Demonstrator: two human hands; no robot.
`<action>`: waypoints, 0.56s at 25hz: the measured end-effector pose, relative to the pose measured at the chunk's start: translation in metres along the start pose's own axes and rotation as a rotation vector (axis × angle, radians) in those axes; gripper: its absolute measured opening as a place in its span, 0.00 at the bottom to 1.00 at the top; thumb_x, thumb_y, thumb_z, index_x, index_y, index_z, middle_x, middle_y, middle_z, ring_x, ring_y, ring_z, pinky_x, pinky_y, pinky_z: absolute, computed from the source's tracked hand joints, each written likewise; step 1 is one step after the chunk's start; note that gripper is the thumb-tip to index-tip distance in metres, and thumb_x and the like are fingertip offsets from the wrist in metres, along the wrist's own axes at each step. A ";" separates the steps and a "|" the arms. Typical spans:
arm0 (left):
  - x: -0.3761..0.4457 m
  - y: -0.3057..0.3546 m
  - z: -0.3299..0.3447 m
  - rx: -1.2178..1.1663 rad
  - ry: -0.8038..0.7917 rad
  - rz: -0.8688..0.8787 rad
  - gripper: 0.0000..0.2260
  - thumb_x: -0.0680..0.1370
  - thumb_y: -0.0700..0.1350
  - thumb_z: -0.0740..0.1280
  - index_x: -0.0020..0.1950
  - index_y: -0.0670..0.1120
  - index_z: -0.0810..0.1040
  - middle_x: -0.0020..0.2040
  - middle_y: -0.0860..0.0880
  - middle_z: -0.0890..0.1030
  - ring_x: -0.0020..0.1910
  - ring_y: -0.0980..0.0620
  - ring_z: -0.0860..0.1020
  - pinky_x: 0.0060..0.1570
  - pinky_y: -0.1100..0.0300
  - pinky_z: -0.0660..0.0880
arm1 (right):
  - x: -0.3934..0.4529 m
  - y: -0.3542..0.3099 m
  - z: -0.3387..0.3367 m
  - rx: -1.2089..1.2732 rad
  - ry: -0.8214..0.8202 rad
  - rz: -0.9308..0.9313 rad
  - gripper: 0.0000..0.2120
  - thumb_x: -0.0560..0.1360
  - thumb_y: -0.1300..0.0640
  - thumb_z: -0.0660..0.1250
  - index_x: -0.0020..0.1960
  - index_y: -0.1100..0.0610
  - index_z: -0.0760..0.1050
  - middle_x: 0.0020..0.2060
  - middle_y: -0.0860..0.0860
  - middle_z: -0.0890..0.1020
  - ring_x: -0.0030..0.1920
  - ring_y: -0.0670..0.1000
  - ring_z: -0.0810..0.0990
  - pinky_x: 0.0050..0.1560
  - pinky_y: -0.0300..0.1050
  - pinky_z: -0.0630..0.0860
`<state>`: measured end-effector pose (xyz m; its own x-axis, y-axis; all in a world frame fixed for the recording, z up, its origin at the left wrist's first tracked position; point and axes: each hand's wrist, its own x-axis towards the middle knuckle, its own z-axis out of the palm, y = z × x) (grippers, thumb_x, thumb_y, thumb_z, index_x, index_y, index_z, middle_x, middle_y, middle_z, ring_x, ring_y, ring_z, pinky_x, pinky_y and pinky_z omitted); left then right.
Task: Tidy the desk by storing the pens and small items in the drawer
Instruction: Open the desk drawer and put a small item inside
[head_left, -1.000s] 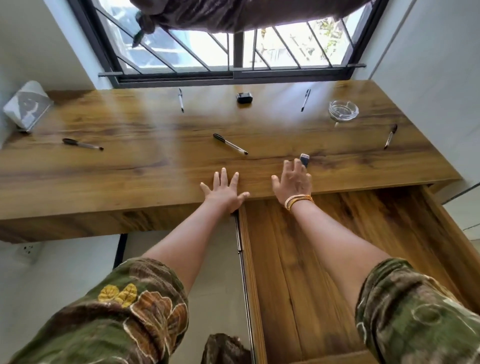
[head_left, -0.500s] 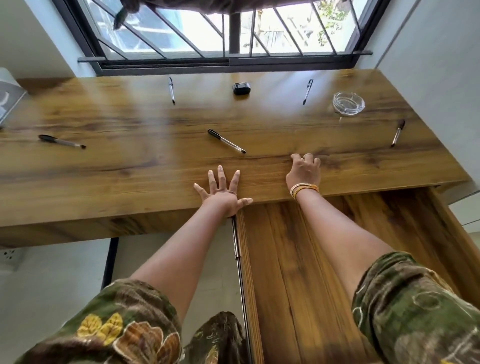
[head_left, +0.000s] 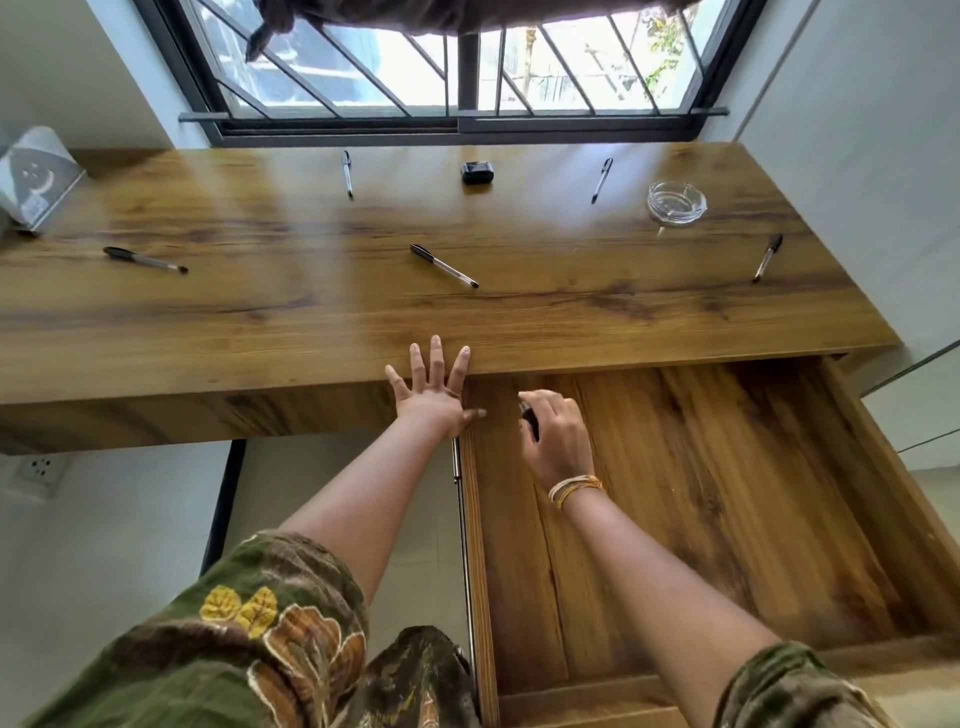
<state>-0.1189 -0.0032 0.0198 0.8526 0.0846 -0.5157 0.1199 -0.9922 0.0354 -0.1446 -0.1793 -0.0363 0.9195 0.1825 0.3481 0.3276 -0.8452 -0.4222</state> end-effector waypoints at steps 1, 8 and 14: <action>0.001 -0.001 0.000 -0.001 -0.003 0.009 0.42 0.77 0.68 0.54 0.74 0.56 0.25 0.72 0.44 0.22 0.72 0.37 0.26 0.68 0.30 0.35 | -0.005 0.001 0.005 0.007 -0.035 0.038 0.18 0.69 0.65 0.71 0.59 0.59 0.77 0.51 0.56 0.82 0.48 0.56 0.80 0.52 0.50 0.80; 0.014 -0.006 0.011 -0.013 0.040 0.040 0.44 0.75 0.70 0.55 0.73 0.57 0.25 0.73 0.44 0.22 0.72 0.37 0.25 0.65 0.31 0.32 | 0.004 -0.008 0.051 0.240 -0.148 0.710 0.22 0.71 0.60 0.70 0.64 0.60 0.72 0.57 0.60 0.78 0.61 0.60 0.74 0.58 0.51 0.74; 0.018 -0.009 0.017 0.017 0.081 0.060 0.44 0.75 0.70 0.54 0.73 0.56 0.25 0.73 0.43 0.24 0.72 0.36 0.26 0.65 0.30 0.31 | 0.016 -0.015 0.078 0.272 -0.126 0.701 0.23 0.69 0.61 0.73 0.63 0.62 0.72 0.59 0.61 0.77 0.61 0.62 0.74 0.57 0.54 0.75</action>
<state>-0.1131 0.0053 -0.0039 0.8965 0.0317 -0.4419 0.0595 -0.9970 0.0491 -0.1179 -0.1244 -0.0896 0.9445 -0.2820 -0.1687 -0.3153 -0.6336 -0.7065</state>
